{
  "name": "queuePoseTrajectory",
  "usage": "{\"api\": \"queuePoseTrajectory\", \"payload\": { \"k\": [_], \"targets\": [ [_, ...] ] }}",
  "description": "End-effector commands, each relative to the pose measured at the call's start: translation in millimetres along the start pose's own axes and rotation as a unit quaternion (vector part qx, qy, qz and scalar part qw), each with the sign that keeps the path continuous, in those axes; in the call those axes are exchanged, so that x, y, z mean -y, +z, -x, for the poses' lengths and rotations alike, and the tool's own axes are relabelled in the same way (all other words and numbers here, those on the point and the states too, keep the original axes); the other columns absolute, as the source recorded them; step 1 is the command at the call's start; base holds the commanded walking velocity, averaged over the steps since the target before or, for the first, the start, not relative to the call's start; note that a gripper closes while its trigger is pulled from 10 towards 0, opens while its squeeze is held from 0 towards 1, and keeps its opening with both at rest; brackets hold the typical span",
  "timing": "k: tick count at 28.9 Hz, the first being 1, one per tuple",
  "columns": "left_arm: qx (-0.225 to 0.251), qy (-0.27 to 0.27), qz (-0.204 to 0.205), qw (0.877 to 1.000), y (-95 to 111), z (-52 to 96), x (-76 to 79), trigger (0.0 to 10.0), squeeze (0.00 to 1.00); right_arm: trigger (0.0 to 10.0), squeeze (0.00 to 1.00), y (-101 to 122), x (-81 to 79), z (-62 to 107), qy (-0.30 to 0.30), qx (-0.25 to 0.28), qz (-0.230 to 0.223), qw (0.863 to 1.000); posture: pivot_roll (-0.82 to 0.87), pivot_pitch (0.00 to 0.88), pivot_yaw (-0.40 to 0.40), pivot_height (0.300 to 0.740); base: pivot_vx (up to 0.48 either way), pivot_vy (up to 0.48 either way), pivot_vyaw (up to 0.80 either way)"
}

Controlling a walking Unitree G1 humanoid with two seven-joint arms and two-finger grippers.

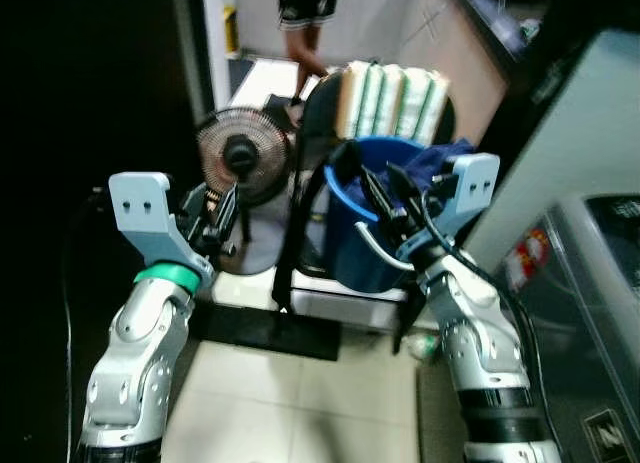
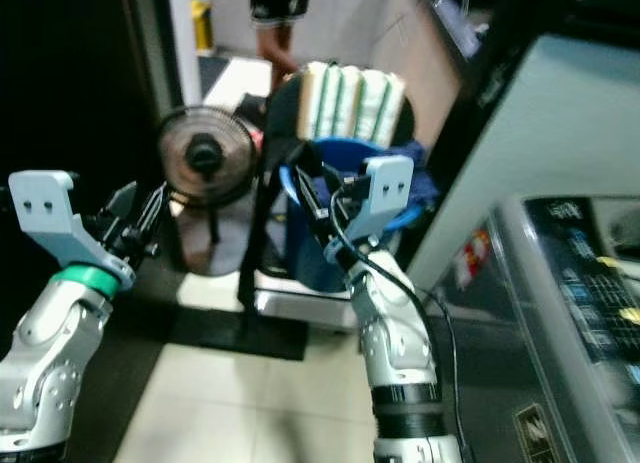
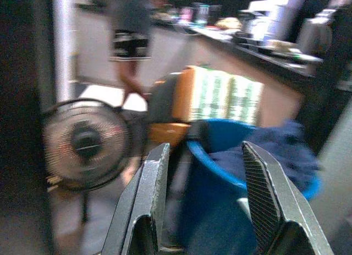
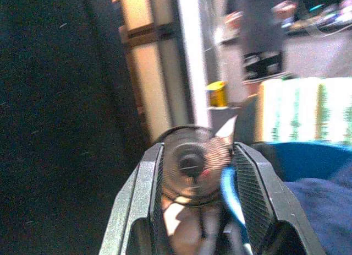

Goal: Clothes washing

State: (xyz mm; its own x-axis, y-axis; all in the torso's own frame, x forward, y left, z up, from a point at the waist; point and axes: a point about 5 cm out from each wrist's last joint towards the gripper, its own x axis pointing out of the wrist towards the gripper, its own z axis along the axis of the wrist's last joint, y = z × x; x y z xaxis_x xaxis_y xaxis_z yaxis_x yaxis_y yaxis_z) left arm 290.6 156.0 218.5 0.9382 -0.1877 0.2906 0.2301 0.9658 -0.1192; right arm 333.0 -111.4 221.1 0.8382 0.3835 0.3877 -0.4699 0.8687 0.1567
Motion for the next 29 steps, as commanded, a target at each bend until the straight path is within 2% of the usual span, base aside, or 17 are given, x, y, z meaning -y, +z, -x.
{"api": "queuePoseTrajectory", "payload": {
  "k": [1,6,9,11,12,13,15,17,19,20,26,29],
  "targets": [
    [0.002,-0.005,-0.001,1.000,1.2,1.5,1.8,10.0,0.00,10.0,0.00,0.6,1.0,1.4,-0.002,0.001,-0.005,1.000,0.04,0.036,-0.020,0.740,0.000,0.000,0.00],
    [0.004,-0.003,-0.004,1.000,1.1,2.0,1.3,10.0,0.00,10.0,0.00,0.2,0.0,0.6,-0.002,0.000,-0.002,1.000,0.05,0.036,-0.023,0.740,0.000,0.000,0.00],
    [0.004,0.009,-0.005,1.000,-1.0,2.0,-1.4,10.0,0.00,10.0,0.00,-2.0,3.9,0.2,-0.016,-0.011,0.023,1.000,0.06,0.029,-0.029,0.740,0.000,0.000,0.00],
    [-0.001,0.048,-0.010,0.999,-8.8,3.8,-12.9,10.0,0.00,10.0,0.00,-8.0,17.8,2.0,-0.060,-0.036,0.084,0.994,0.06,0.029,-0.029,0.740,0.000,0.000,0.00],
    [-0.025,0.069,-0.028,0.997,-19.8,7.6,-22.2,10.0,0.00,10.0,0.00,-10.5,25.2,4.9,-0.071,-0.045,0.116,0.990,0.06,0.025,-0.032,0.740,0.000,0.000,0.00],
    [-0.025,0.069,-0.028,0.997,-19.8,7.6,-22.2,10.0,0.00,10.0,0.00,-10.5,25.2,4.9,-0.071,-0.045,0.116,0.990,0.06,0.025,-0.032,0.740,0.000,0.000,0.00],
    [-0.078,0.094,-0.049,0.991,-41.5,19.9,-38.4,10.0,0.00,10.0,0.00,-15.4,33.8,13.8,-0.071,-0.056,0.140,0.986,0.06,0.025,-0.032,0.740,0.000,0.000,0.00],
    [-0.112,0.100,-0.064,0.987,-58.2,30.9,-44.5,10.0,0.00,10.0,0.00,-26.0,38.0,25.5,-0.065,-0.080,0.134,0.986,0.06,0.020,-0.032,0.740,0.000,0.000,0.00],
    [-0.122,0.098,-0.067,0.985,-64.0,34.4,-44.8,10.0,0.00,10.0,0.00,-30.8,38.8,30.1,-0.061,-0.091,0.131,0.985,0.06,0.012,-0.029,0.740,0.000,0.000,0.00],
    [-0.150,0.092,-0.059,0.983,-79.6,44.6,-44.0,10.0,0.00,10.0,0.00,-46.2,41.8,43.1,-0.072,-0.127,0.116,0.982,0.06,0.012,-0.029,0.740,0.000,0.000,0.00],
    [-0.158,0.090,-0.053,0.982,-84.3,46.7,-40.4,10.0,0.00,10.0,0.00,-54.2,45.9,52.1,-0.104,-0.135,0.096,0.981,0.07,0.004,-0.015,0.740,0.000,0.000,0.00],
    [-0.158,0.091,-0.066,0.981,-86.2,48.5,-49.7,10.0,0.00,10.0,0.00,-62.5,44.8,54.0,-0.127,-0.131,0.084,0.980,0.08,0.000,0.043,0.740,0.000,0.000,0.00]
  ]
}}
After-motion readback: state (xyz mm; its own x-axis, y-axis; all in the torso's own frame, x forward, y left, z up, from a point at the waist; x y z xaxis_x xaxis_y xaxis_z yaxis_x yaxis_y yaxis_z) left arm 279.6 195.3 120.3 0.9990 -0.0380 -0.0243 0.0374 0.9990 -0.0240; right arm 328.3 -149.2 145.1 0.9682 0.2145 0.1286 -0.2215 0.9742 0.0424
